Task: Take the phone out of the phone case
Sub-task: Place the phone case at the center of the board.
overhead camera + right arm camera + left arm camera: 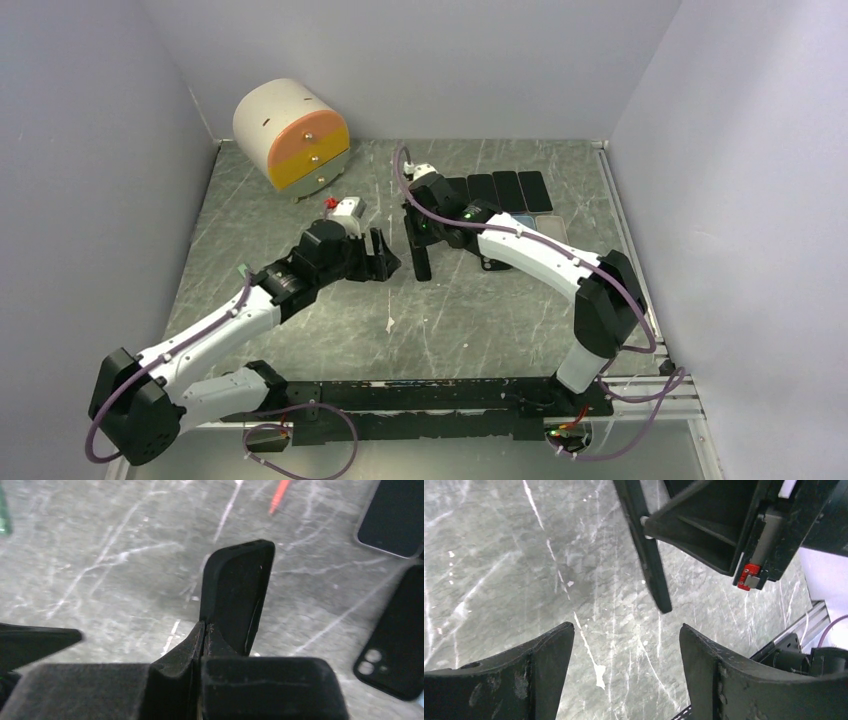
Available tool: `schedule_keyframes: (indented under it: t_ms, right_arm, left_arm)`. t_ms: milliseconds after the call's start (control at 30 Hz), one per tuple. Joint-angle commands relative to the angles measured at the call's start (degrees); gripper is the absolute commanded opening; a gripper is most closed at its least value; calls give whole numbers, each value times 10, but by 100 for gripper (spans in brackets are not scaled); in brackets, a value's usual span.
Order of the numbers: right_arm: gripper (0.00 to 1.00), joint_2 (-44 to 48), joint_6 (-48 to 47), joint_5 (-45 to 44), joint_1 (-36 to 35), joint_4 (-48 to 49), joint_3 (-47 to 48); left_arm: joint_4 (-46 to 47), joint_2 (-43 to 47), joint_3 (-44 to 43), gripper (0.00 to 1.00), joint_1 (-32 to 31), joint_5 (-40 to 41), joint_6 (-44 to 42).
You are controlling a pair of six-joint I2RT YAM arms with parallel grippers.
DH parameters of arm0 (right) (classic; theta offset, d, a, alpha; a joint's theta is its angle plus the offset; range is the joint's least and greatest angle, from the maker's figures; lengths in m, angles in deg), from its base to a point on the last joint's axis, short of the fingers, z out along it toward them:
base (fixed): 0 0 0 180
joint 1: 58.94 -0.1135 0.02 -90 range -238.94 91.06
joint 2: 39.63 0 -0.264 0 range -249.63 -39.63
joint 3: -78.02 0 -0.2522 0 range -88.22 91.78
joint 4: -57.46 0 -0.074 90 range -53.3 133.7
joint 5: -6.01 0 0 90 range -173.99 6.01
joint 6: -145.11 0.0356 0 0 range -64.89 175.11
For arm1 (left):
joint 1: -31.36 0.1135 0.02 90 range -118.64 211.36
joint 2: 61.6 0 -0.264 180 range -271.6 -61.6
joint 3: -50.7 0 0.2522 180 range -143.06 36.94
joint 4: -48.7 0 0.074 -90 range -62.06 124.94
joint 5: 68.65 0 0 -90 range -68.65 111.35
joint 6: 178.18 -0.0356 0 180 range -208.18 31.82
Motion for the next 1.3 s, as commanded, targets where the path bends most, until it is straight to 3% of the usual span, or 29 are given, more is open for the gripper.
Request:
schedule_keyframes:
  t_ms: [0, 200, 333, 633, 833, 1000, 1267]
  right_arm:
    - [0, -3, -58, -83, 3, -47, 7]
    - [0, -59, -108, -146, 4, -106, 49]
    - [0, -112, -114, -178, 3, -149, 85]
    - [0, -213, -136, -196, 3, -141, 121]
    - [1, -251, -129, -157, 3, -129, 143]
    - [33, -256, -109, -137, 2, -123, 137]
    - [37, -232, -78, -105, -3, -128, 105]
  left_arm:
    - [-6, 38, 15, 82, 32, 3, 23]
    - [-47, 77, 31, 87, 129, -35, 33]
    - [-96, 100, 17, 87, 178, -18, 15]
    - [-151, 124, -8, 87, 192, 43, -50]
    - [-148, 124, -1, 87, 196, 57, -57]
    - [-142, 122, 4, 87, 199, 57, -55]
    - [-139, 119, 4, 87, 202, 52, -57]
